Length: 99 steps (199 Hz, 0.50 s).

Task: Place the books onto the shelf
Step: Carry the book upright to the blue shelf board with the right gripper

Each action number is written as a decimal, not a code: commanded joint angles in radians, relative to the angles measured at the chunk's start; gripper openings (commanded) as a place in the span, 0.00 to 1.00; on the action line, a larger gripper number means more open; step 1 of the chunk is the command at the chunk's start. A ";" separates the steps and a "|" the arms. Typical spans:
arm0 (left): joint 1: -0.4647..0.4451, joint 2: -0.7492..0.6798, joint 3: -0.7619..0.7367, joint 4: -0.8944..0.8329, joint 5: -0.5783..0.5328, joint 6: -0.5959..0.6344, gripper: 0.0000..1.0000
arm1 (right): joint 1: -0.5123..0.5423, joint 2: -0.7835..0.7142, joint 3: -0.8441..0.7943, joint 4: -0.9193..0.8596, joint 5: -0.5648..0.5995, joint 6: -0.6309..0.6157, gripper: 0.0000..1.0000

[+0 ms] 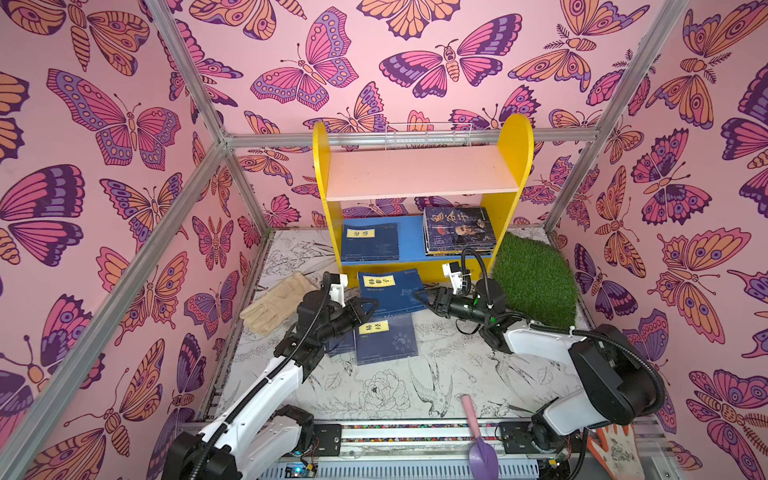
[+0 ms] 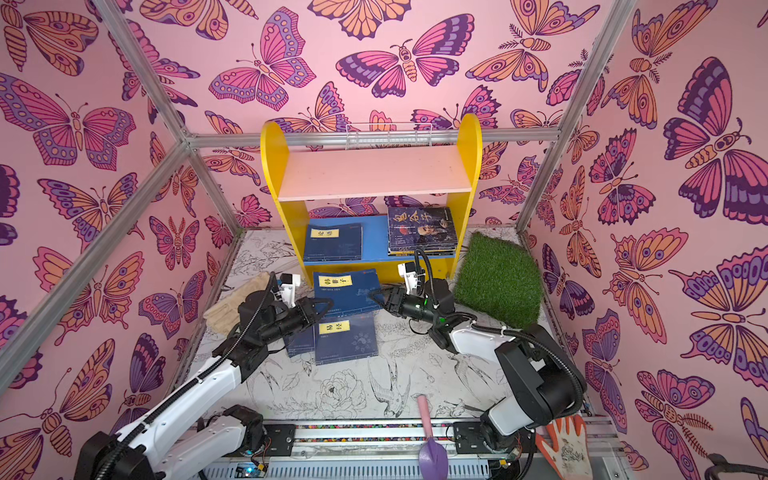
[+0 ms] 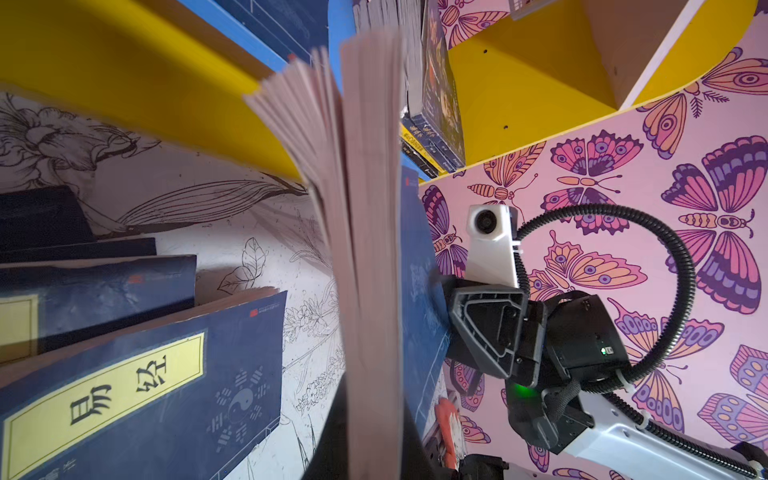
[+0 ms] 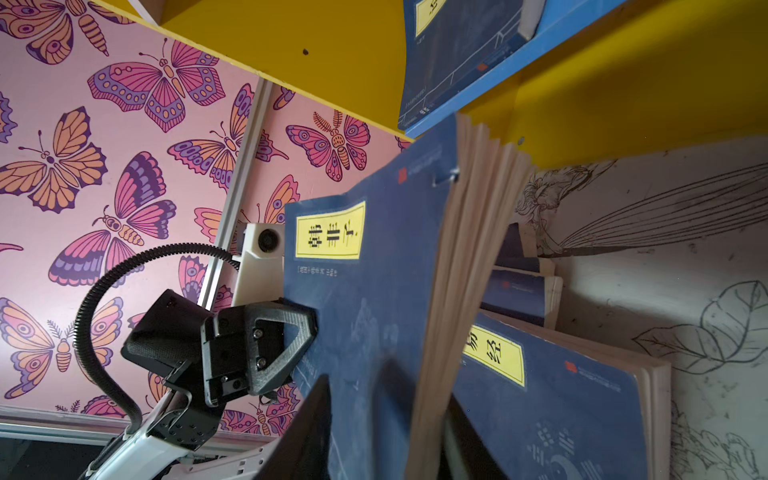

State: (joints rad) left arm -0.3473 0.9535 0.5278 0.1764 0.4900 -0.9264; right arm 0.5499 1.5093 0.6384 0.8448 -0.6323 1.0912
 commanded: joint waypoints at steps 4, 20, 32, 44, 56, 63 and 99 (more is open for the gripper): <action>0.011 -0.051 -0.037 0.057 -0.016 0.003 0.00 | -0.016 -0.053 -0.006 0.017 0.017 -0.033 0.39; 0.015 -0.072 -0.044 0.075 -0.015 0.003 0.00 | -0.017 -0.055 -0.010 0.019 0.008 -0.031 0.39; 0.019 -0.079 -0.047 0.082 -0.015 0.003 0.00 | -0.018 -0.048 -0.004 0.024 -0.006 -0.025 0.39; 0.020 -0.081 -0.050 0.090 -0.016 0.002 0.00 | -0.018 -0.034 0.000 0.045 -0.049 -0.009 0.39; 0.021 -0.086 -0.060 0.111 -0.018 -0.005 0.00 | -0.018 -0.019 -0.001 0.078 -0.069 0.012 0.38; 0.021 -0.090 -0.067 0.130 -0.018 -0.012 0.00 | -0.018 -0.012 0.000 0.094 -0.077 0.026 0.38; 0.025 -0.105 -0.087 0.184 -0.025 -0.024 0.00 | -0.015 0.020 -0.003 0.139 -0.110 0.064 0.35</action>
State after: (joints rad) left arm -0.3321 0.8692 0.4580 0.2695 0.4782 -0.9451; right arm 0.5339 1.5082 0.6357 0.8871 -0.6857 1.1130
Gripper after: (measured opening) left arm 0.105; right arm 0.359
